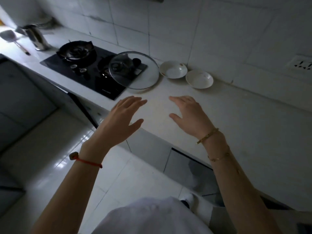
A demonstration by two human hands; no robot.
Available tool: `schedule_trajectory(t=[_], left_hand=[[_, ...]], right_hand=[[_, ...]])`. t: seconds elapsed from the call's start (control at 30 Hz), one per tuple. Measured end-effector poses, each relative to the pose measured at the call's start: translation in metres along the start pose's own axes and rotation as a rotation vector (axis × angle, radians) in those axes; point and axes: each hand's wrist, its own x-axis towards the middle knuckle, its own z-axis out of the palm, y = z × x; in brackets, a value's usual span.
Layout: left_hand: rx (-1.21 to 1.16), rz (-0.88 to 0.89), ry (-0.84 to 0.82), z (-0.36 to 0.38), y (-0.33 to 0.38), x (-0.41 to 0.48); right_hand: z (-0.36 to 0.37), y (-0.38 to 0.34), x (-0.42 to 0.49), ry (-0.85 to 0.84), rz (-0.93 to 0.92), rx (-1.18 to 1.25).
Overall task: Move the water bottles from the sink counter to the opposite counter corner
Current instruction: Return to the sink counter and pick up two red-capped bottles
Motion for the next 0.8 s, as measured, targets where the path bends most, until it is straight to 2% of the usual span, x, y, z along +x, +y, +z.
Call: schedule_trajectory(t=[0.37,0.8], left_hand=[[0.037,-0.311,0.099,-0.050,-0.097,-0.166],[0.043,-0.773,0.260,-0.076,-0.158,-0.298]], right_hand=[[0.085,-0.168,0.024,-0.149,-0.310,0.035],[0.161,-0.314,0.059,-0.348,-0.675,0.036]])
